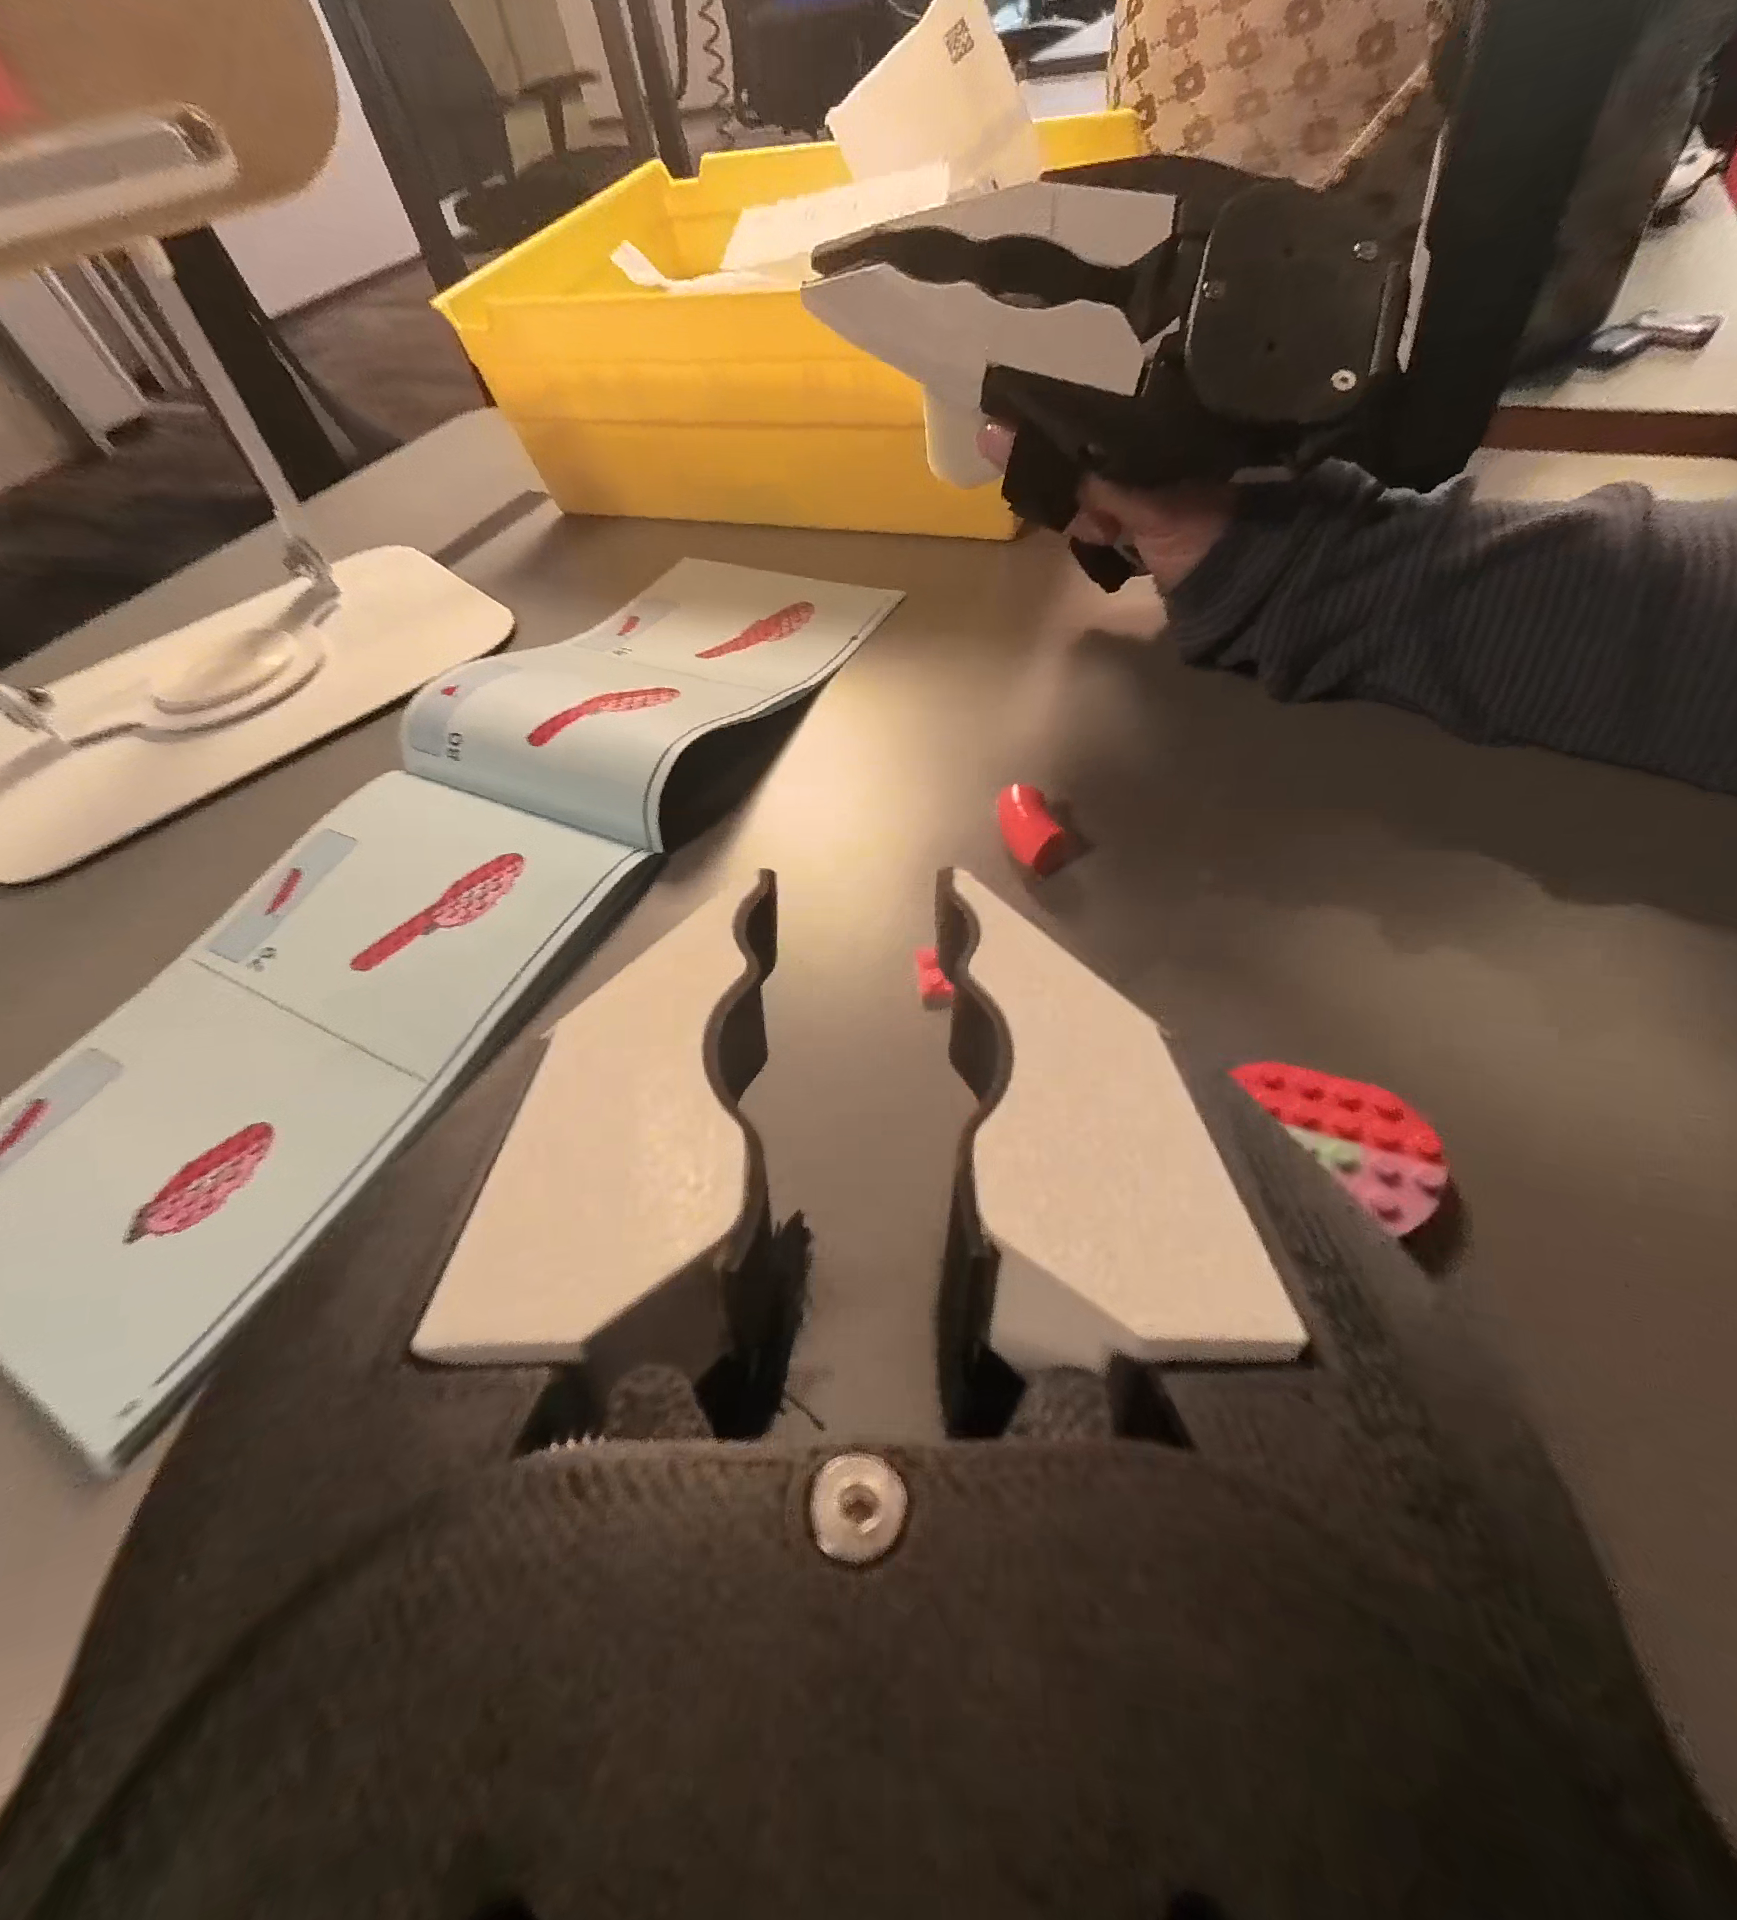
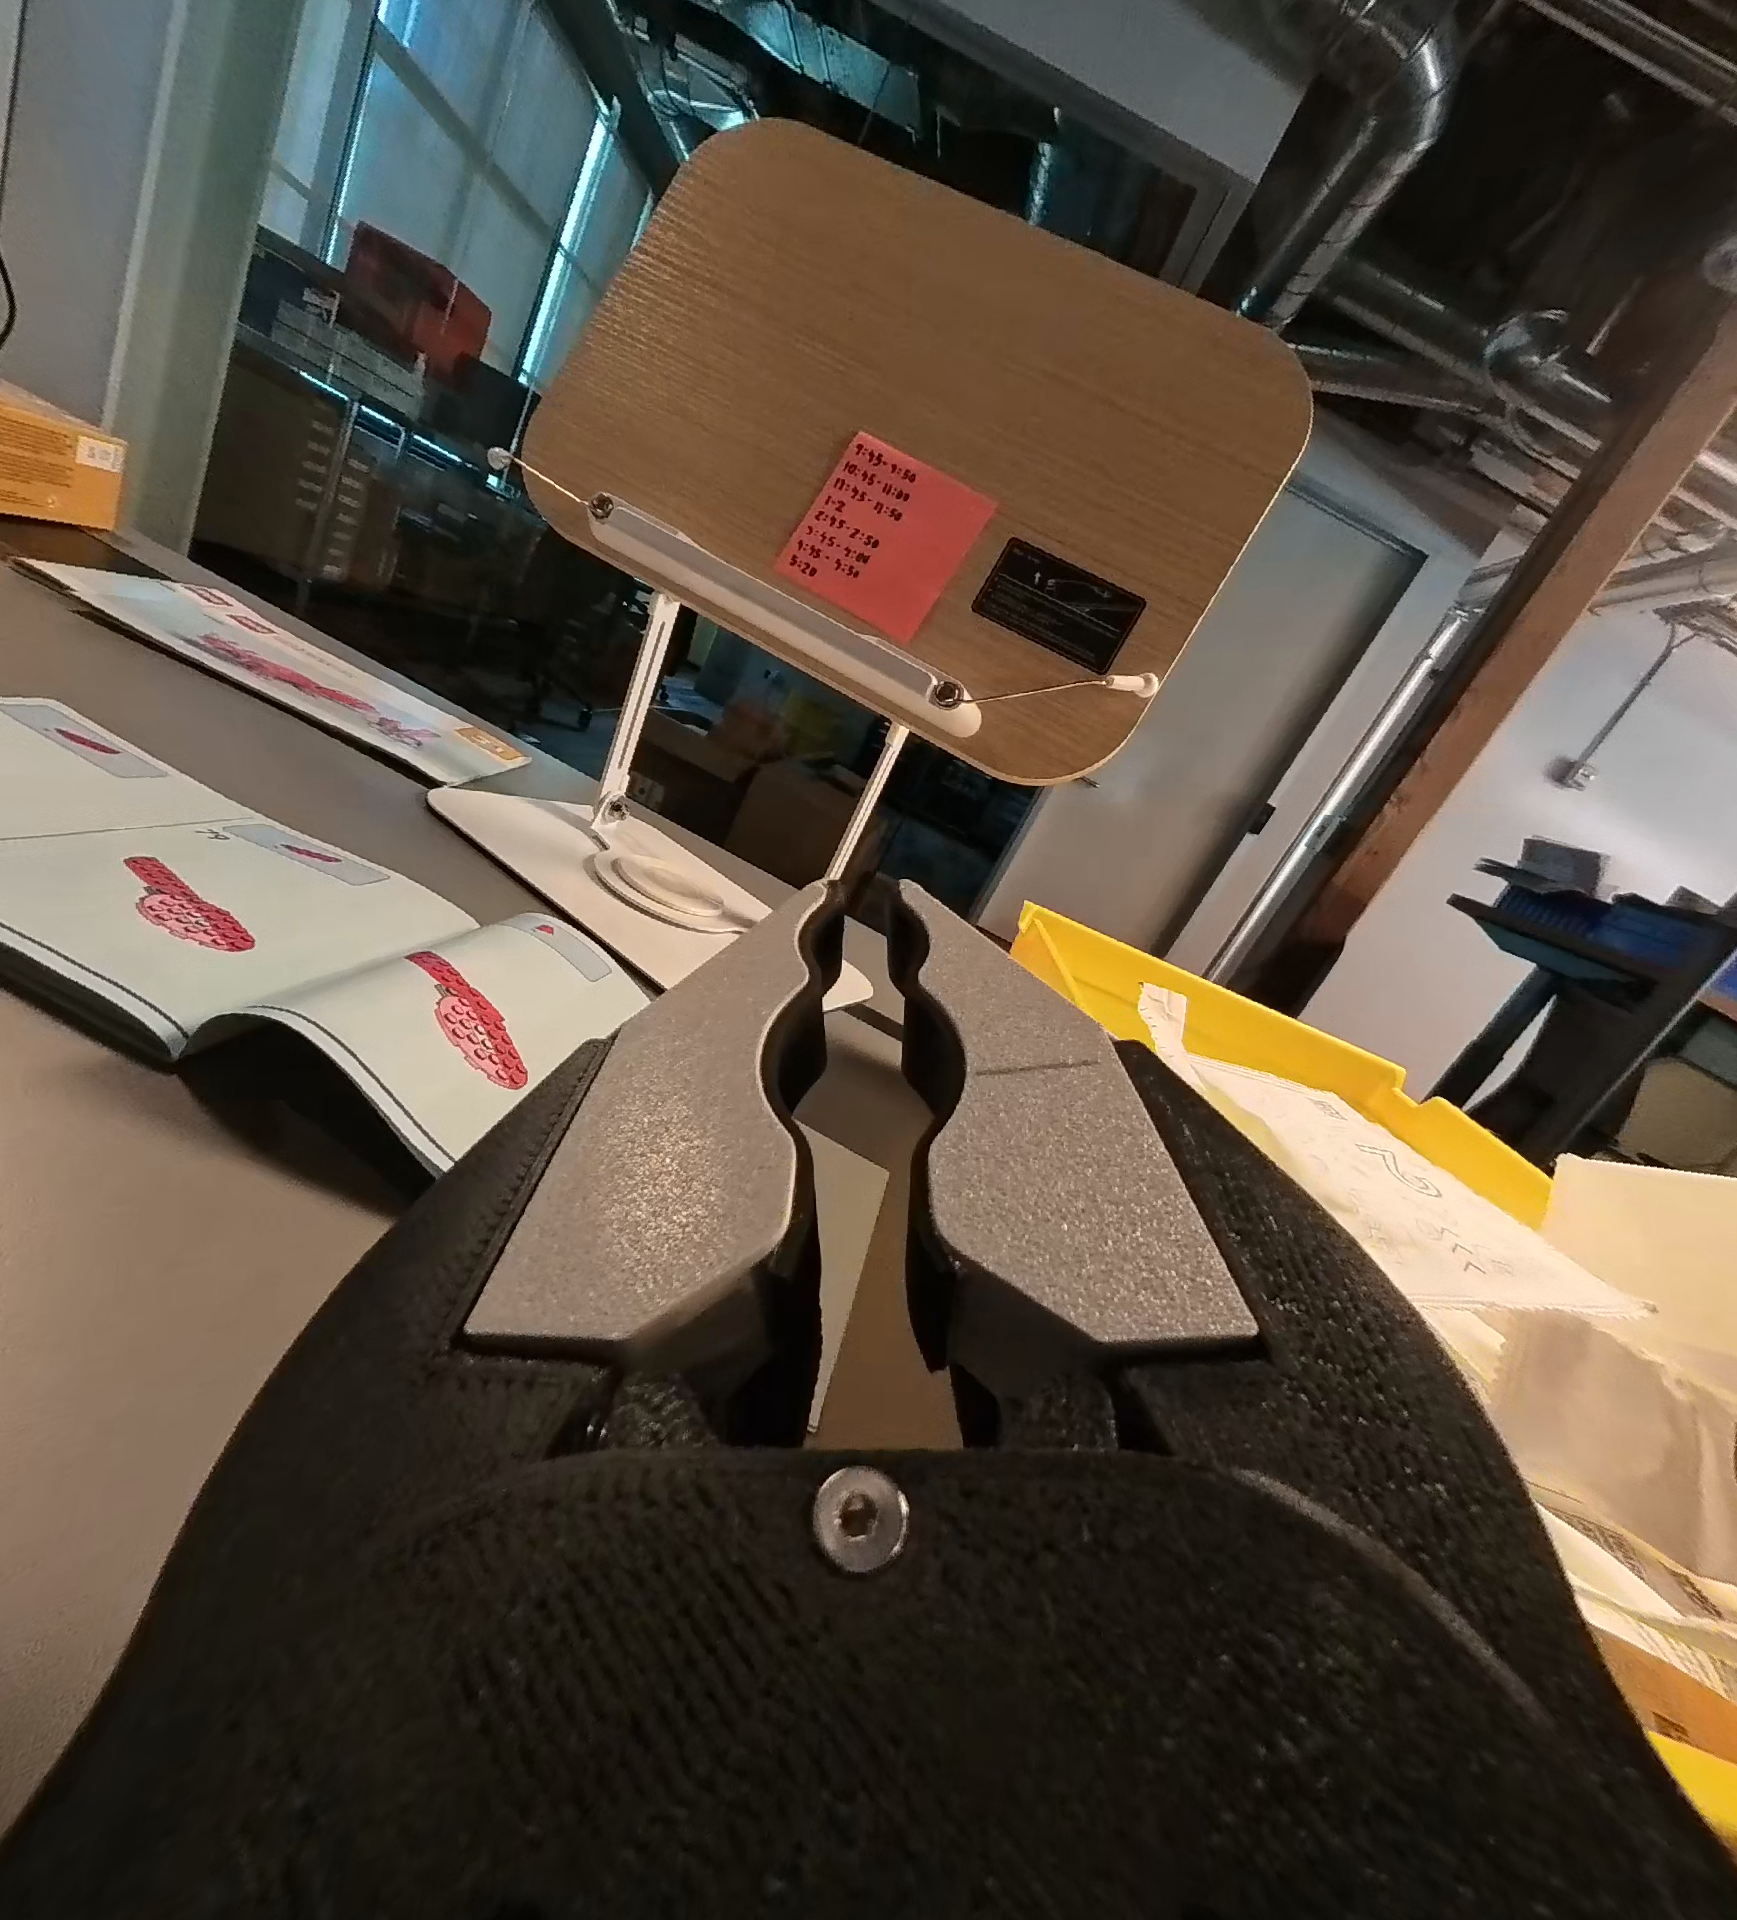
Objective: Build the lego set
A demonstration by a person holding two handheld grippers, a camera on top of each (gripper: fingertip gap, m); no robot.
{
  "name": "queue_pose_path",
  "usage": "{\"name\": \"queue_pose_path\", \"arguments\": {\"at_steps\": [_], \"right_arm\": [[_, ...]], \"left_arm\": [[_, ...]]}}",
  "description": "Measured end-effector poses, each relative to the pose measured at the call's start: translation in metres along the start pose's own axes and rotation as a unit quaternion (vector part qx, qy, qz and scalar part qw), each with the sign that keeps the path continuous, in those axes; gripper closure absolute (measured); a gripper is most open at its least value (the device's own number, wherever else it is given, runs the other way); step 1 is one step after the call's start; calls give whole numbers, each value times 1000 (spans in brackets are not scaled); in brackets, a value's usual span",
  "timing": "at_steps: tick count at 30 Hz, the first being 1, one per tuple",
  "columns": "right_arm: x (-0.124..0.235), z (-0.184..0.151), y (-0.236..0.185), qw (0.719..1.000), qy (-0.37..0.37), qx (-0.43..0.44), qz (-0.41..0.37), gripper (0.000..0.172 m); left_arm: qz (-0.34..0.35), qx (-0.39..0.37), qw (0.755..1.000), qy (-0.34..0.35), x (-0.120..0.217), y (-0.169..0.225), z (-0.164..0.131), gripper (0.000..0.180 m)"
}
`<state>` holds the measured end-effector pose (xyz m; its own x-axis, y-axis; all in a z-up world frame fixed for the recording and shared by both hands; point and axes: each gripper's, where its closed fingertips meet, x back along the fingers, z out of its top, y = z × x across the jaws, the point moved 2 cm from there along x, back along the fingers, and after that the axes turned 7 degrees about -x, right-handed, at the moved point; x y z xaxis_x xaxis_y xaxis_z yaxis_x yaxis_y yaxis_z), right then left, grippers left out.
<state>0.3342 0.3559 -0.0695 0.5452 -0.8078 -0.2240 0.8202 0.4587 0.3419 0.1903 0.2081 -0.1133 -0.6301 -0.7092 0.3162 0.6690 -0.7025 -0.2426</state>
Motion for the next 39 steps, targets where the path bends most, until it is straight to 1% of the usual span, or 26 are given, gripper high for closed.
{"name": "queue_pose_path", "arguments": {"at_steps": [4,11,17,19,20,21,22,23,24,26,27,28,29,31,34,36,39], "right_arm": [[-1,-1,-1,1000,-2,1,3,167],[-2,-2,-3,1000,-7,1,10,167],[-2,-2,-5,1000,-10,1,18,167],[0,3,-15,999,-12,3,53,167],[3,8,-28,995,-17,2,99,167],[8,14,-45,986,-25,-3,164,165],[18,21,-65,971,-33,-11,237,164],[31,29,-85,949,-43,-26,310,163],[47,34,-104,922,-61,-49,379,162],[84,39,-133,855,-114,-112,494,155],[99,38,-144,825,-141,-134,530,146],[112,34,-152,804,-167,-145,553,137],[123,28,-160,789,-192,-146,565,130],[138,16,-172,771,-238,-140,573,116],[152,5,-182,760,-297,-149,559,109],[160,4,-186,761,-314,-153,546,104],[167,2,-190,779,-301,-96,541,100]], "left_arm": [[20,-20,1000,4,9,-7,-6,153],[9,14,1000,24,12,-9,-4,153],[18,-5,999,30,12,-8,-2,153],[29,-18,999,36,14,-10,-1,154],[33,-26,998,39,15,-11,0,154],[36,-32,998,43,16,-11,2,154],[35,-39,997,50,19,-11,4,154],[35,-47,997,57,21,-10,6,154],[35,-58,996,62,24,-10,7,154],[36,-81,994,63,30,-10,4,154],[34,-87,994,63,32,-10,2,155],[30,-92,993,64,34,-9,0,155],[25,-94,993,64,36,-9,-1,155],[15,-98,993,65,38,-7,-3,155],[4,-113,991,69,40,-1,-2,155],[-1,-130,989,67,40,3,-2,155],[-15,-147,987,65,39,10,-3,155]]}}
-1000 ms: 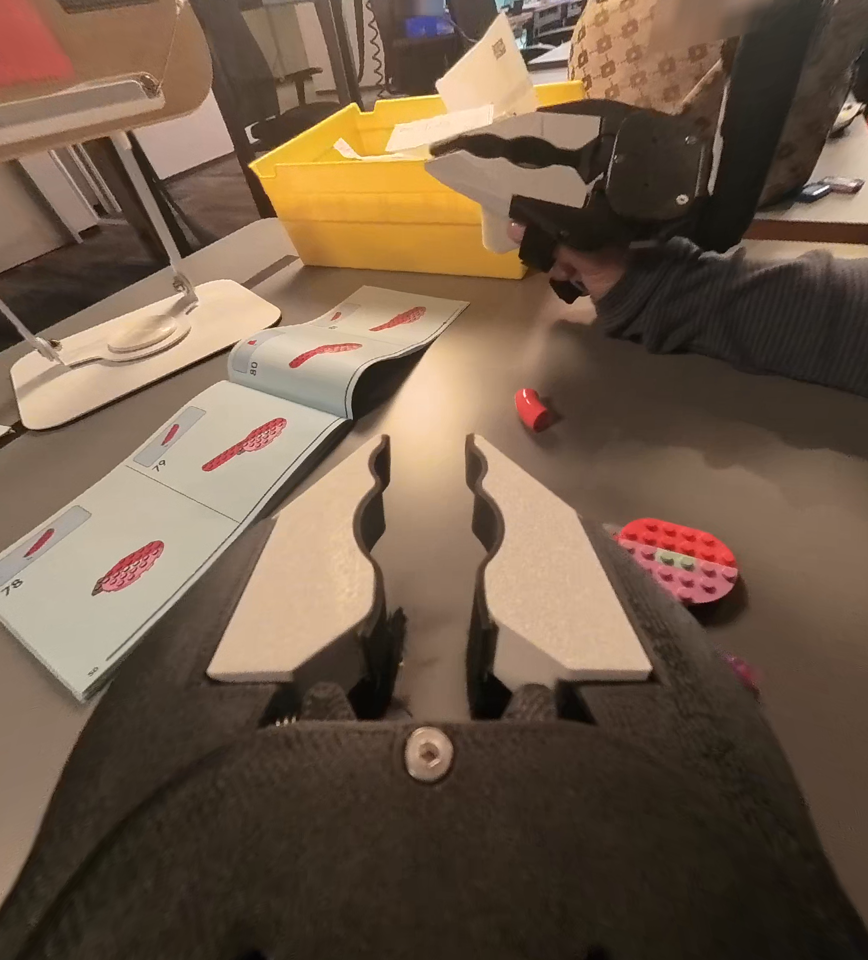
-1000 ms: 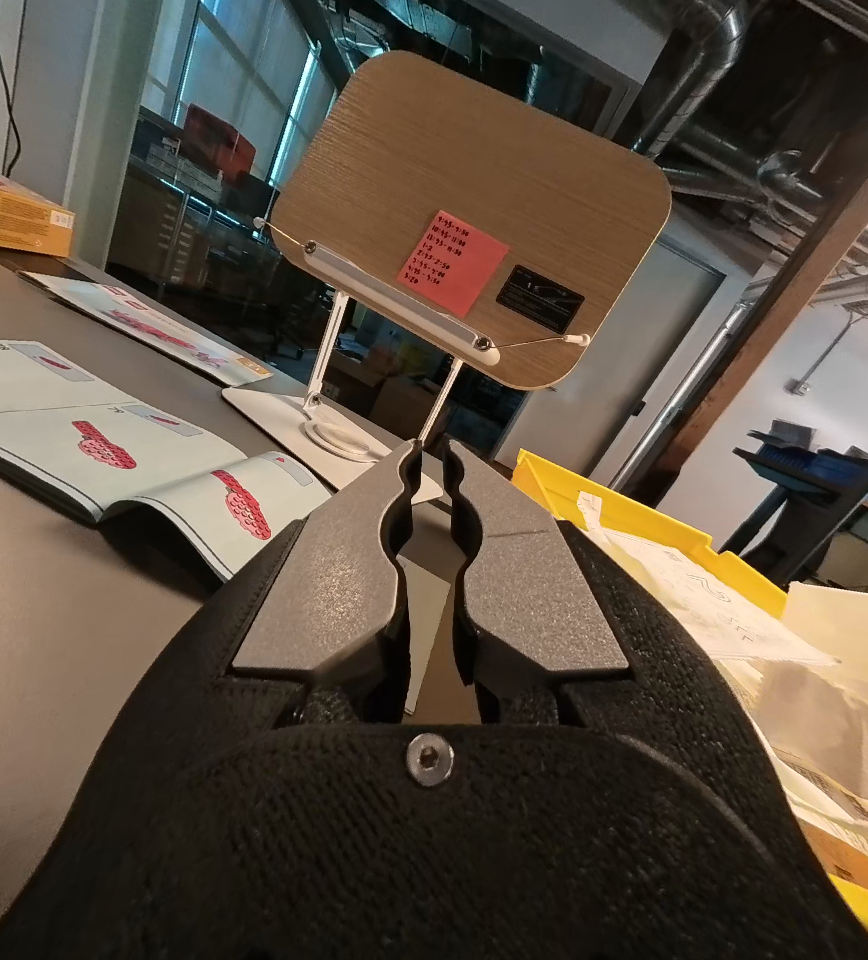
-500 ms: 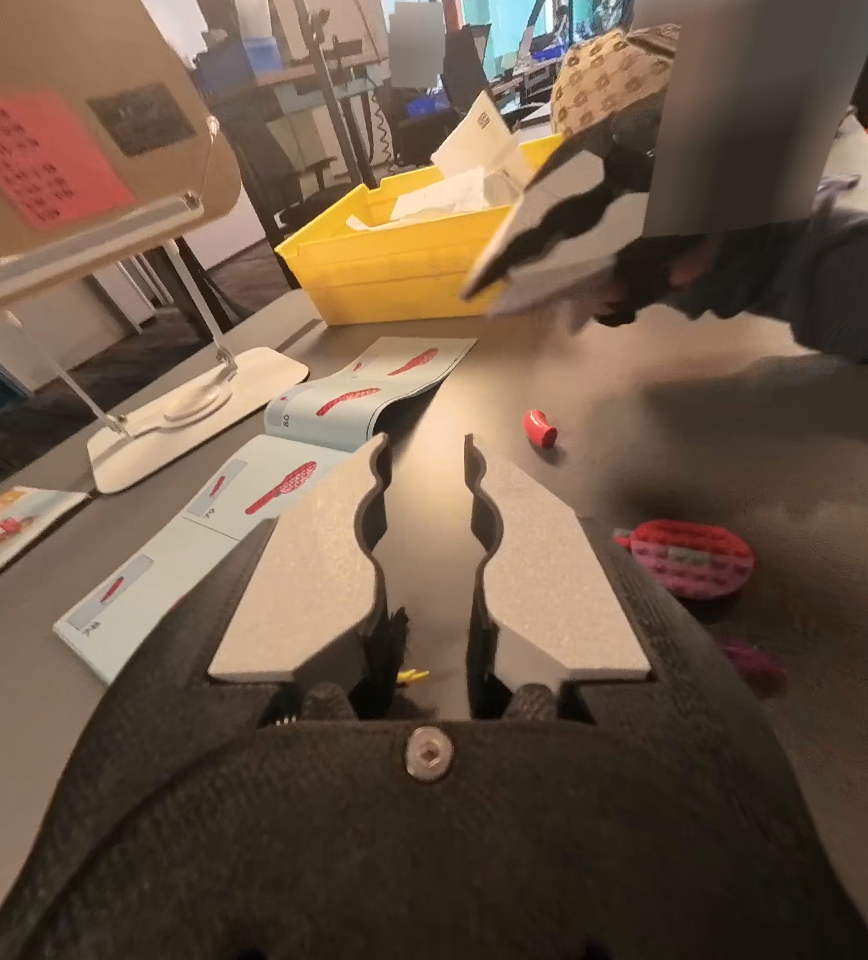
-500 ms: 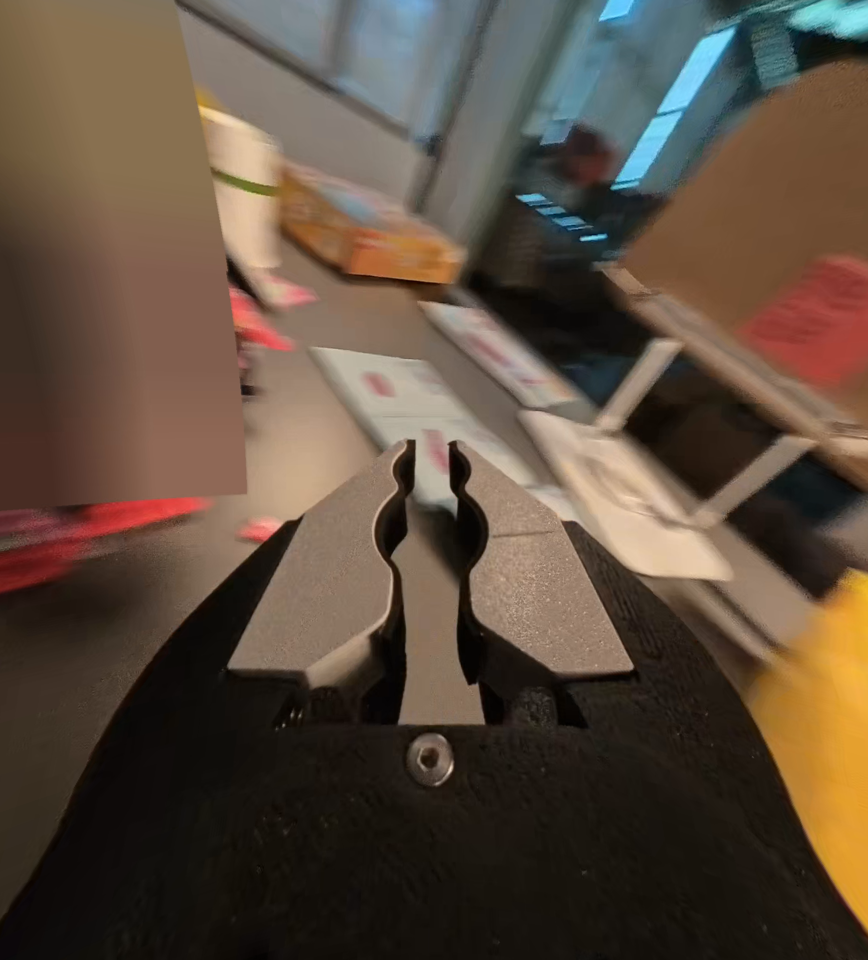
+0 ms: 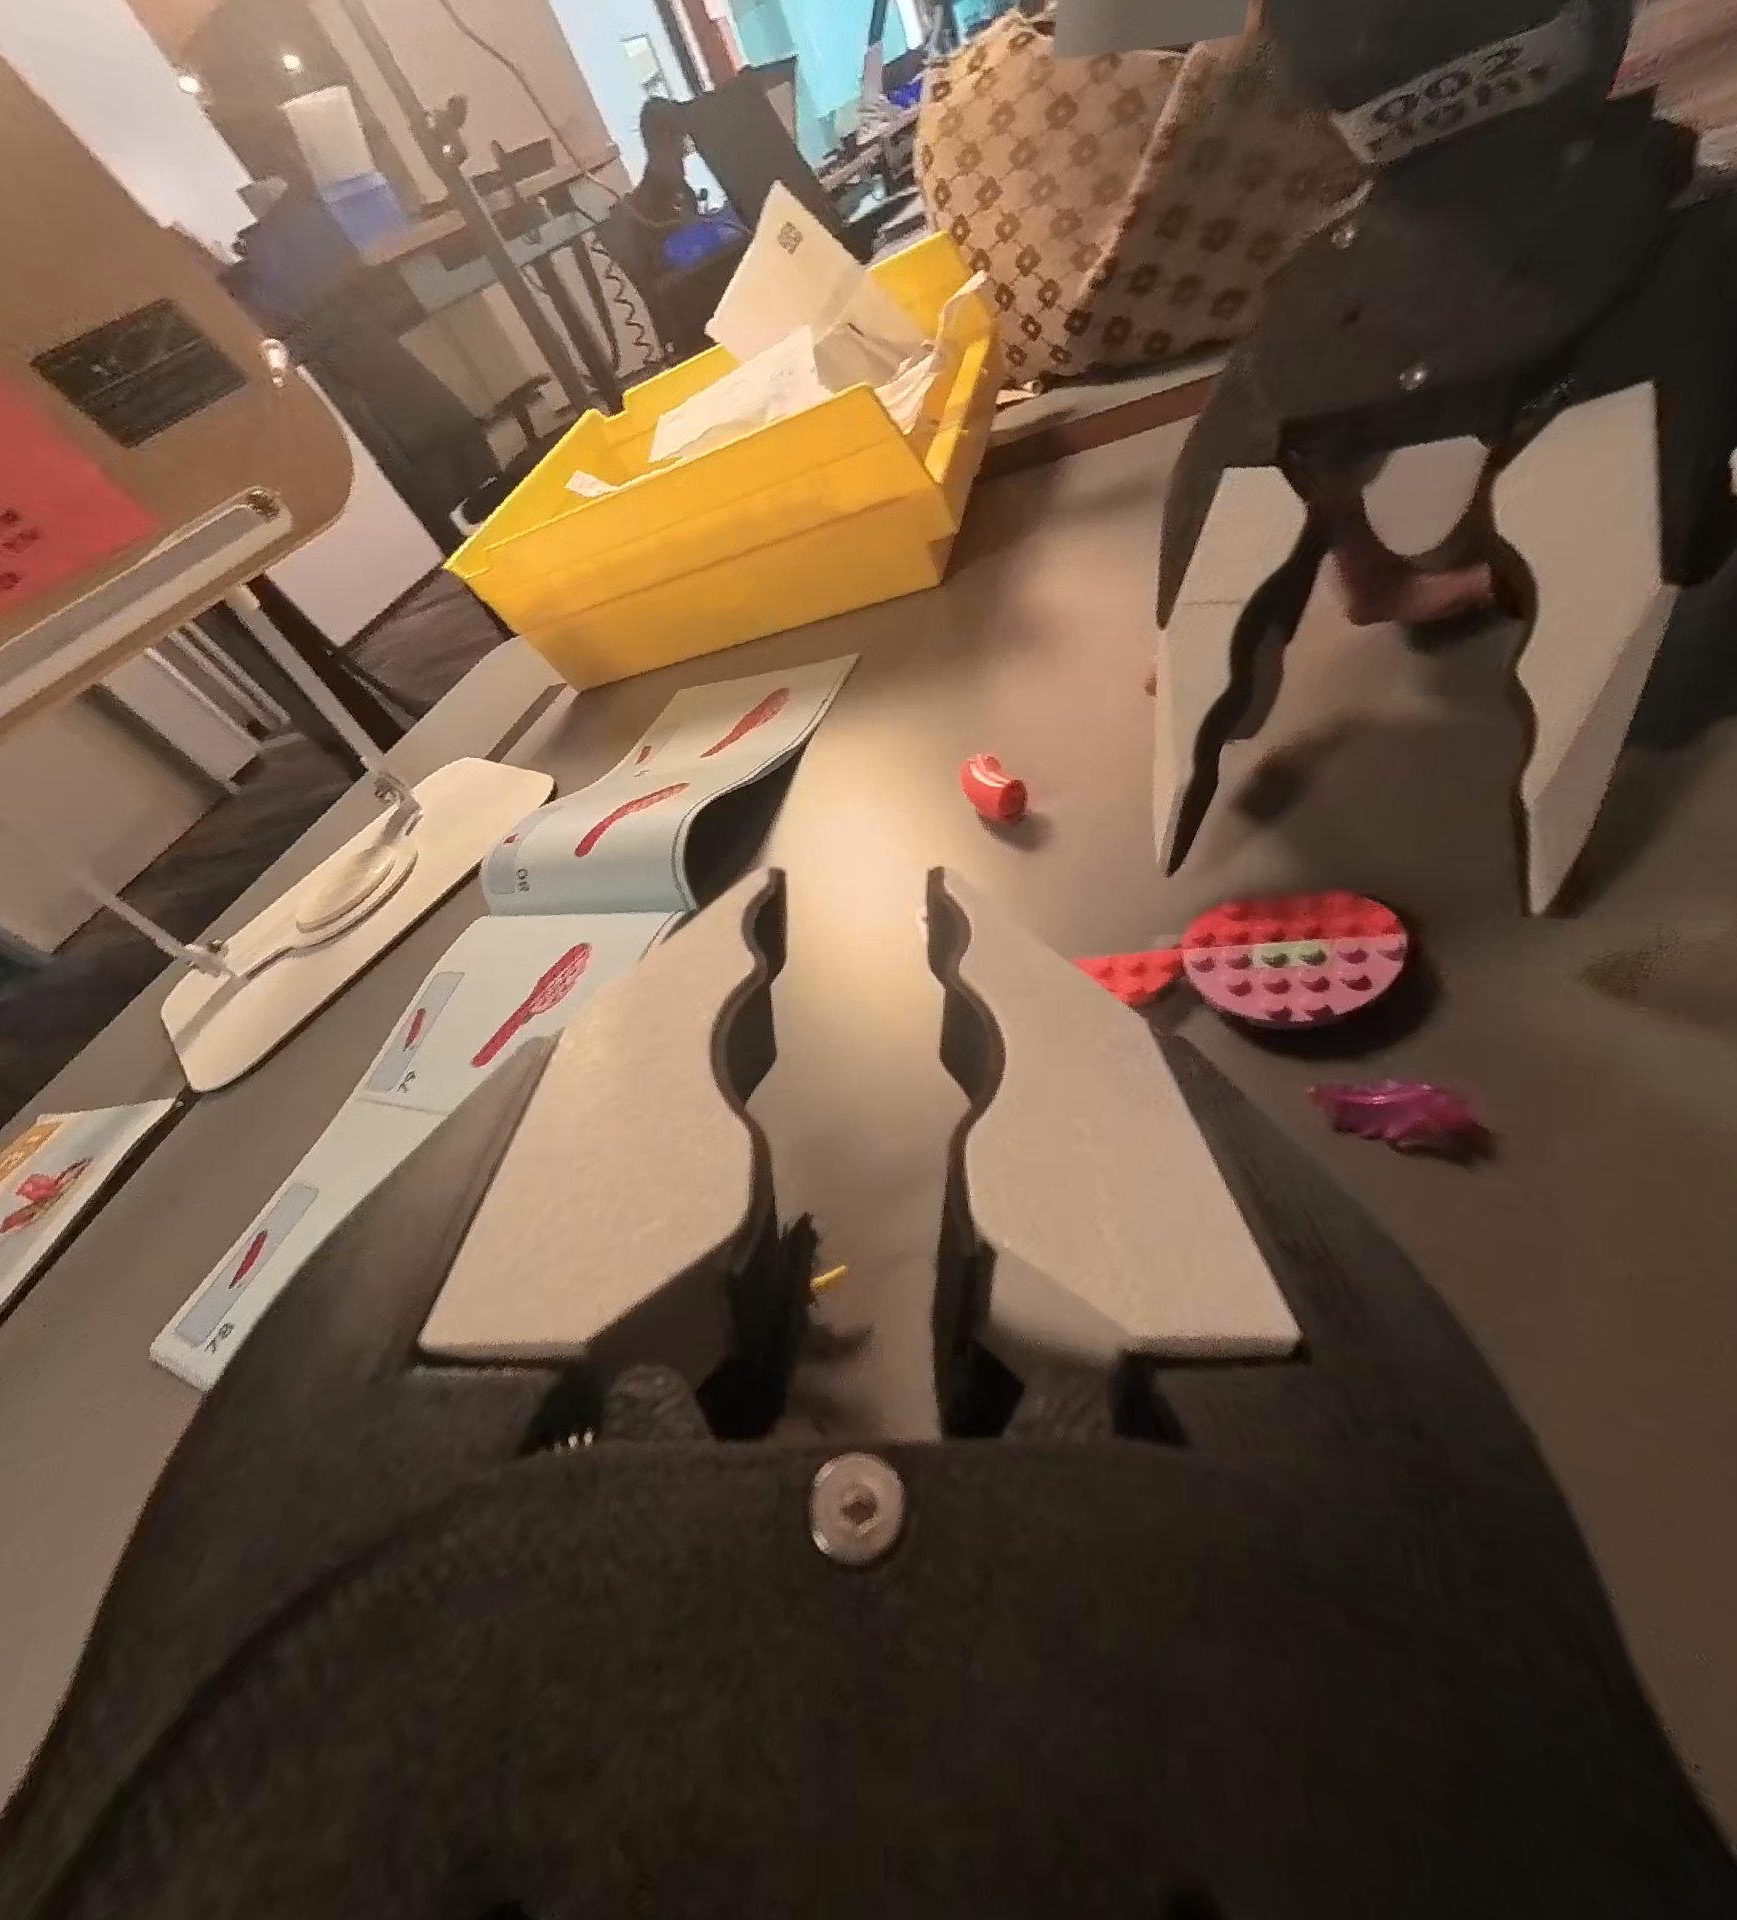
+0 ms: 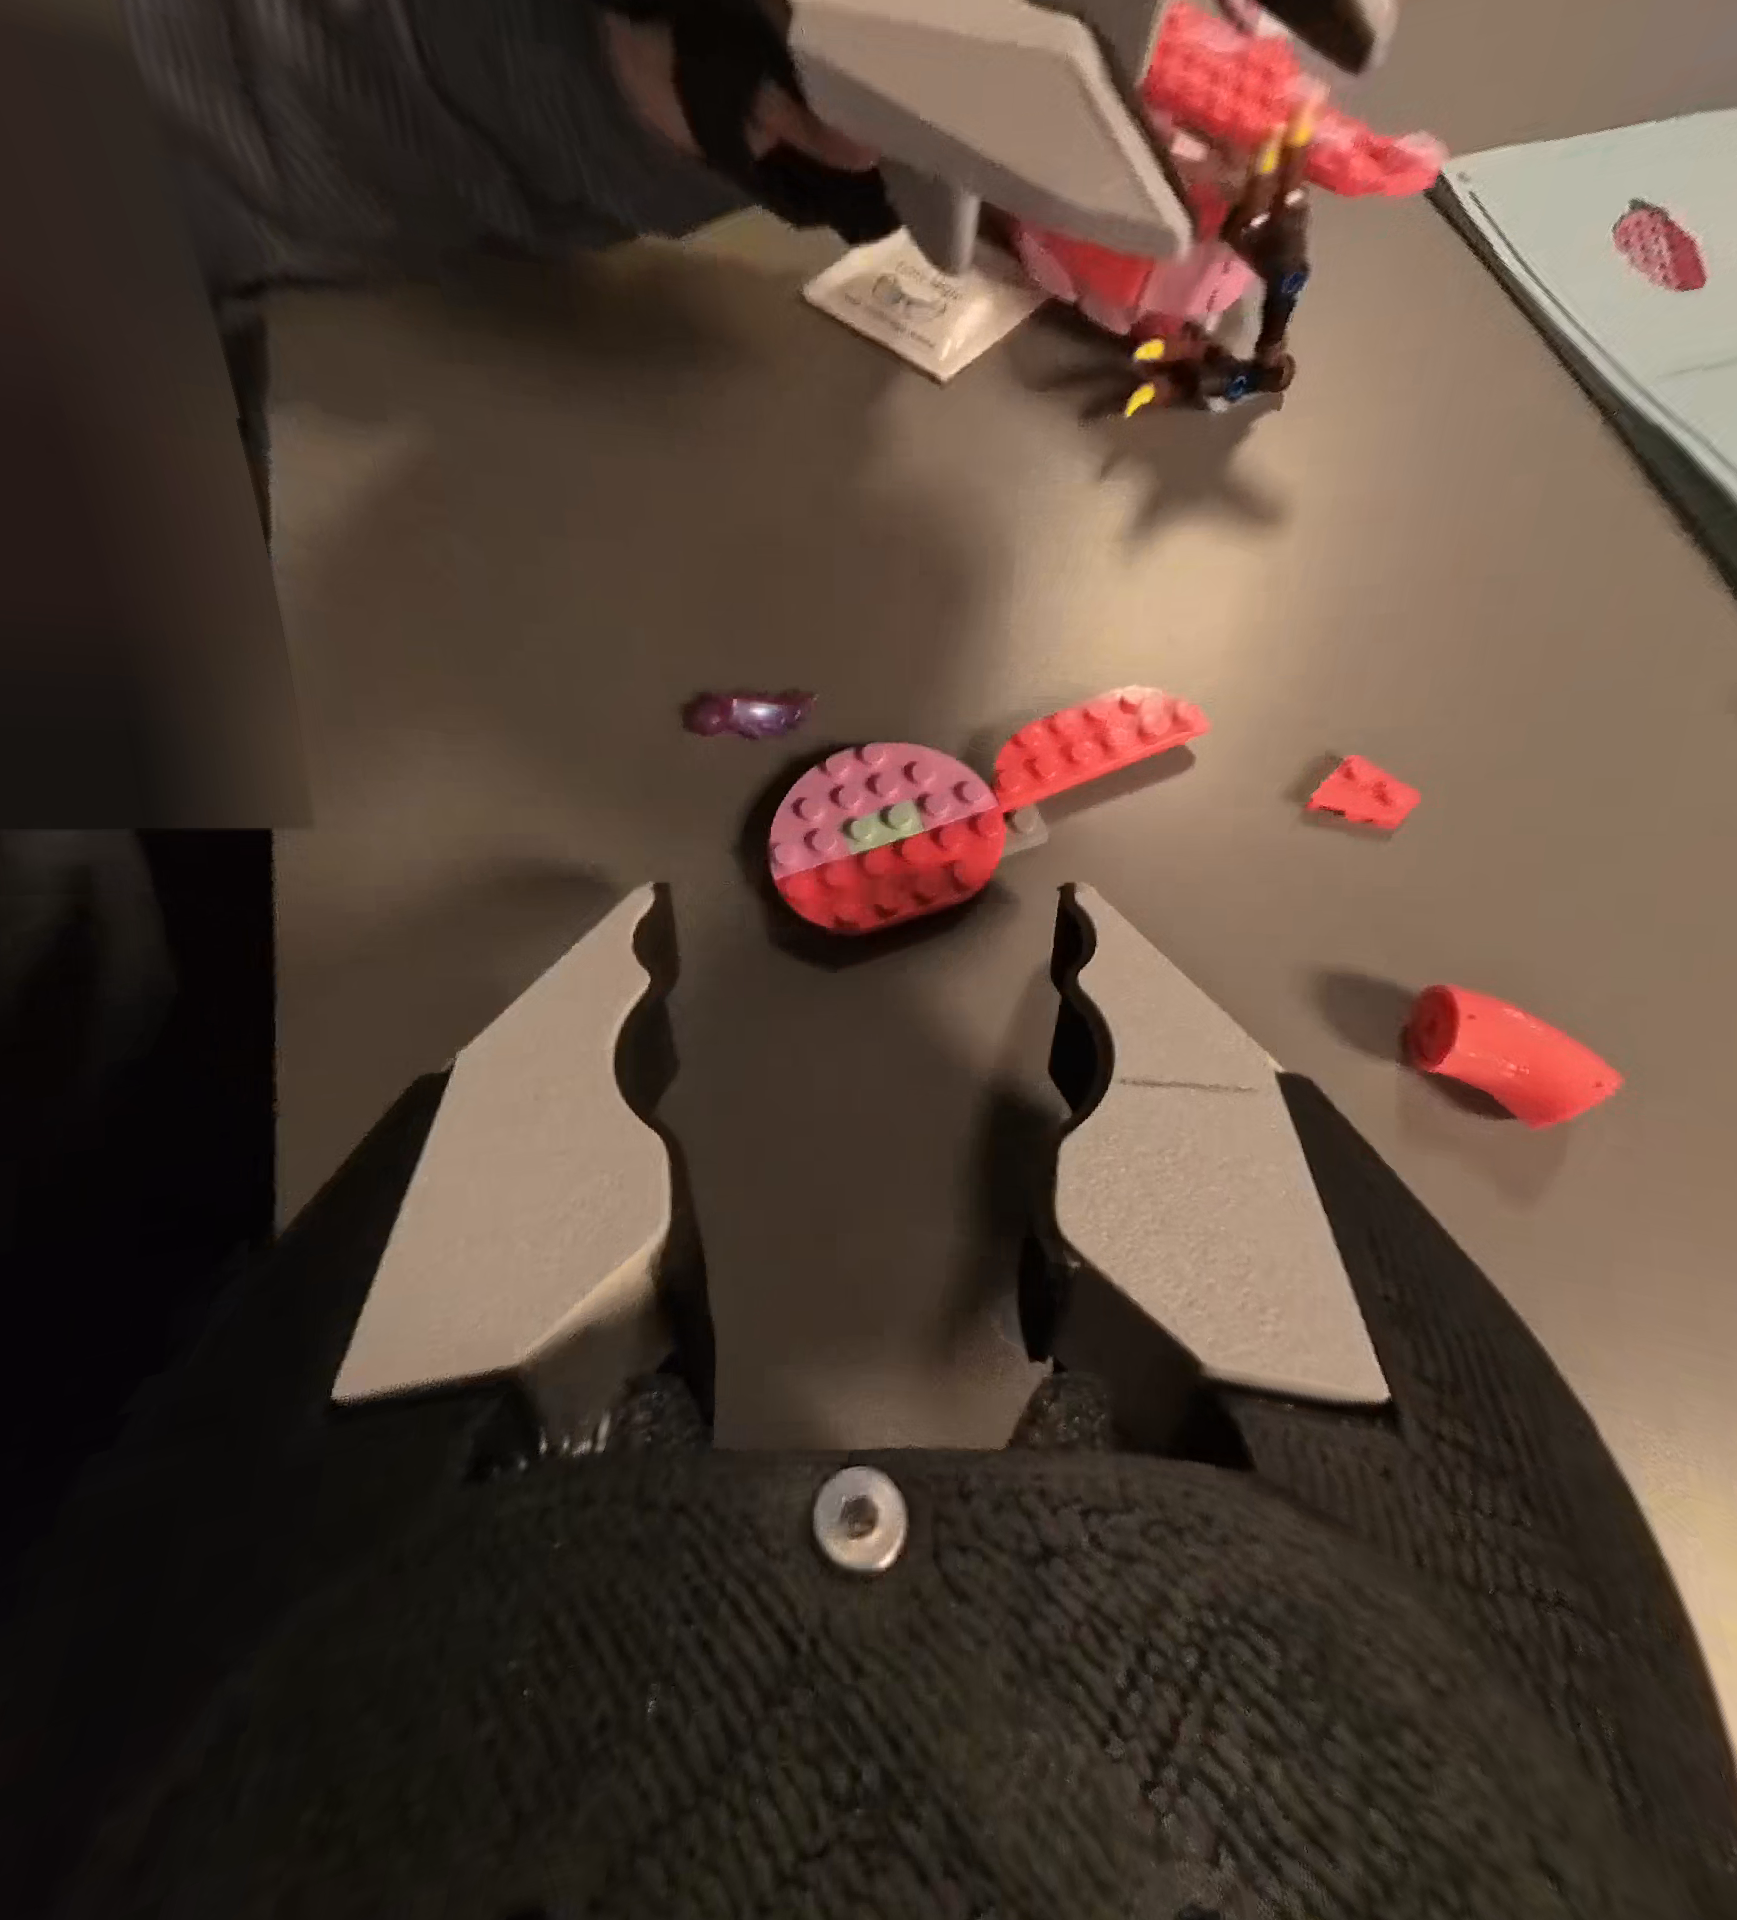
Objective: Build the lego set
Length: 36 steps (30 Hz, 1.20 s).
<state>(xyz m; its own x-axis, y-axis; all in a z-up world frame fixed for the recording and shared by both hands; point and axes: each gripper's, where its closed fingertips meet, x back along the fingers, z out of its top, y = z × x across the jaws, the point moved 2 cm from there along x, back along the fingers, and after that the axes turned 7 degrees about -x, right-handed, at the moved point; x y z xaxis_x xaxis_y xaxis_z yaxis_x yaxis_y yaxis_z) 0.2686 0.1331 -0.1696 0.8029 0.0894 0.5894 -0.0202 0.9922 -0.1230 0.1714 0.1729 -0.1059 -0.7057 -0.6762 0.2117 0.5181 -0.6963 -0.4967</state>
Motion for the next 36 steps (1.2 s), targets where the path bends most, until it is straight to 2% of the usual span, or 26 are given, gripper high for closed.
{"name": "queue_pose_path", "arguments": {"at_steps": [3,8,11,12,14,17,21,26,28,30,33,36], "right_arm": [[-6,-2,2,999,-20,26,-7,95],[-15,1,4,998,-35,37,26,93],[-20,4,4,998,-39,44,35,95],[-20,5,5,998,-40,44,34,97],[-21,6,7,998,-40,40,31,113],[-22,8,8,999,-38,26,26,116],[-22,13,12,1000,-18,1,21,116],[-20,31,13,999,30,-22,32,117],[-19,36,14,997,44,-35,44,119],[-20,37,16,997,47,-45,48,119],[-23,33,20,997,35,-50,42,118],[-22,38,20,995,56,-70,48,119]], "left_arm": [[-19,-8,1000,9,-1,7,3,155],[-28,-25,999,26,2,11,6,156],[-63,-44,996,44,5,21,10,149],[-101,-61,991,68,9,33,15,146],[-122,-98,983,101,15,44,21,143],[-132,-150,978,61,10,53,9,132],[-124,-239,963,5,1,63,-9,128],[-63,-388,919,-25,-7,66,-16,134],[-49,-431,901,-11,-9,73,-13,141],[-55,-447,893,-9,-9,79,-14,142],[-61,-435,898,-19,-9,75,-18,142],[-72,-424,902,-23,-8,74,-20,140]]}}
